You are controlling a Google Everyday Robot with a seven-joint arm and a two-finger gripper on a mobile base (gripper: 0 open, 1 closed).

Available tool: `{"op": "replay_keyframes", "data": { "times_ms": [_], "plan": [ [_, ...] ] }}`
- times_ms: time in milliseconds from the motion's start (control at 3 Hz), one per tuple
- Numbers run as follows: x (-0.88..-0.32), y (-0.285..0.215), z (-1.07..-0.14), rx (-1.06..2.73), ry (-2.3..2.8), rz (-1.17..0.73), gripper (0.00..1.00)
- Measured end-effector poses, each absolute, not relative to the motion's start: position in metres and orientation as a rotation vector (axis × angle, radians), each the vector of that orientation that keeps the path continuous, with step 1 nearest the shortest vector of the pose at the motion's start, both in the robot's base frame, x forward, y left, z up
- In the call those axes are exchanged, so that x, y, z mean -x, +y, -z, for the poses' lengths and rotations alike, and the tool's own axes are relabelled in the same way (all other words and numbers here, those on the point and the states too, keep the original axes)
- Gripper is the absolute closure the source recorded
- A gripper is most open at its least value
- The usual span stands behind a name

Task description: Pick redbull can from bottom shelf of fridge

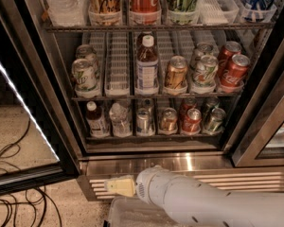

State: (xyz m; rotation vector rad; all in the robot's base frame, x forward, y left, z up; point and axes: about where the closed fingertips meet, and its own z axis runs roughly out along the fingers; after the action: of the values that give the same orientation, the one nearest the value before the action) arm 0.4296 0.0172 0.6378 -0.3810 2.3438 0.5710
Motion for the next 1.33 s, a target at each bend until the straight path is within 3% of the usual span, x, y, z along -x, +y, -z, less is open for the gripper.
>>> {"op": "replay_keyframes", "data": {
  "times_ms": [667, 1333],
  "plan": [
    [-0.464, 0.02, -0.611, 0.261, 2.297, -0.391, 0.0],
    [-0.478, 0.009, -0.62, 0.203, 2.248, -0.342, 0.0]
  ]
}}
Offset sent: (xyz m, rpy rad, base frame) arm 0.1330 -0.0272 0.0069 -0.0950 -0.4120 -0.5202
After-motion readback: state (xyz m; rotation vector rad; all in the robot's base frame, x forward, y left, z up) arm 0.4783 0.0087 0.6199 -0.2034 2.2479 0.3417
